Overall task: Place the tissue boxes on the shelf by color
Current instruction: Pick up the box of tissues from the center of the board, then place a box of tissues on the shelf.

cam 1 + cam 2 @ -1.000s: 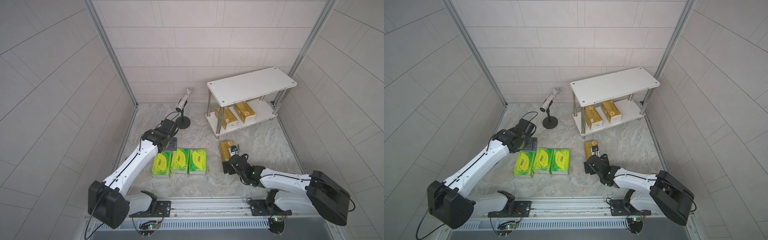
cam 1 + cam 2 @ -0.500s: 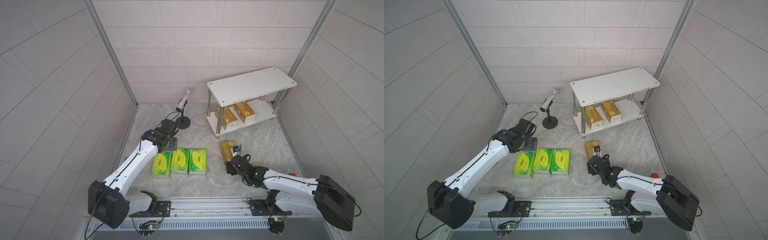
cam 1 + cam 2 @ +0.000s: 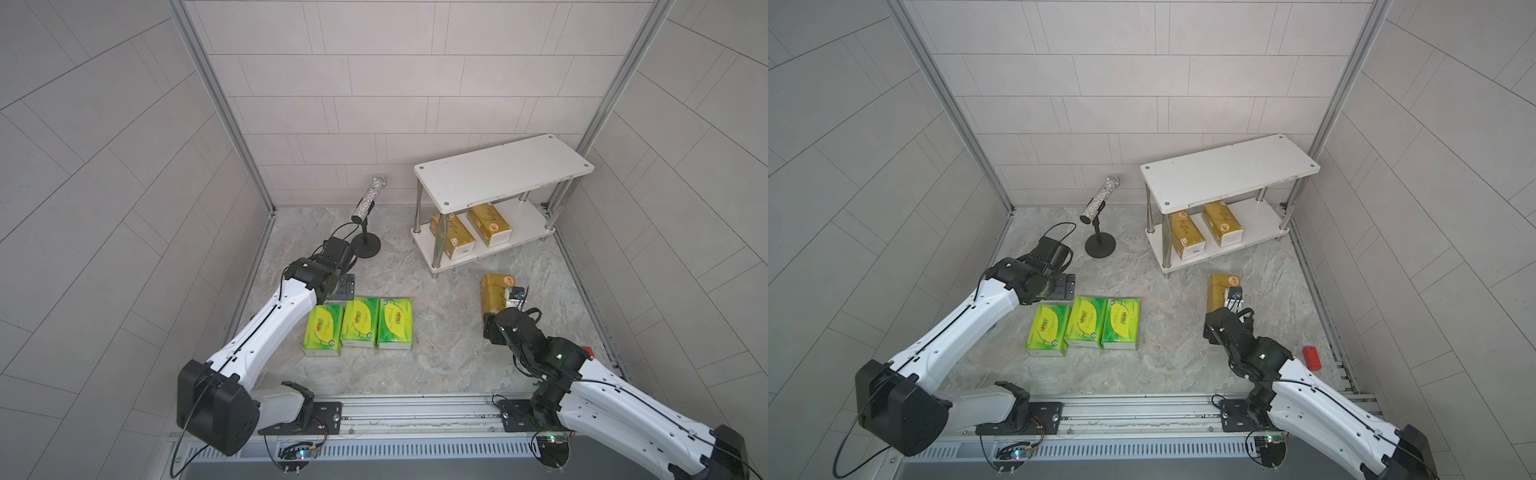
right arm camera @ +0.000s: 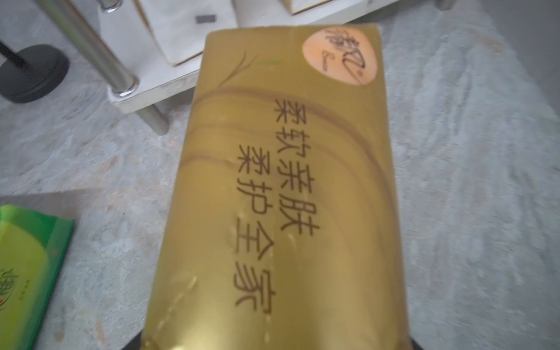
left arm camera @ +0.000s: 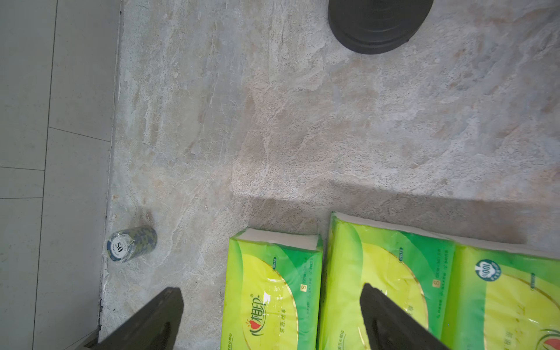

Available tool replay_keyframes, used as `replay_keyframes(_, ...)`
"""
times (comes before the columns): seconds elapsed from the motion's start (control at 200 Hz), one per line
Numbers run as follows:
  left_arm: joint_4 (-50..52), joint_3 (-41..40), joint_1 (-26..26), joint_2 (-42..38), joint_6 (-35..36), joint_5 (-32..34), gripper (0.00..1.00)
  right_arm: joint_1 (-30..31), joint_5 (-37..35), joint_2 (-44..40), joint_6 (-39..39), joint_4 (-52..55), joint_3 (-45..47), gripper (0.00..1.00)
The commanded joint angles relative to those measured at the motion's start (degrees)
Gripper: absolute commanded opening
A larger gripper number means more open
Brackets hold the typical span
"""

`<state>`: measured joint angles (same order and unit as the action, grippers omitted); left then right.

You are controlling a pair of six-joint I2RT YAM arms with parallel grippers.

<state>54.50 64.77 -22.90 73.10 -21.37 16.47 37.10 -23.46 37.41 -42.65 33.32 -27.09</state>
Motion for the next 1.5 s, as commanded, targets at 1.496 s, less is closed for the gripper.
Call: replay_keyframes(1.496,-0.5,0.1,-0.1,-1.3,2.4,-4.4,1.0,-55.7,40.6,58.3,48.5,-13.4,-50.5,0.81)
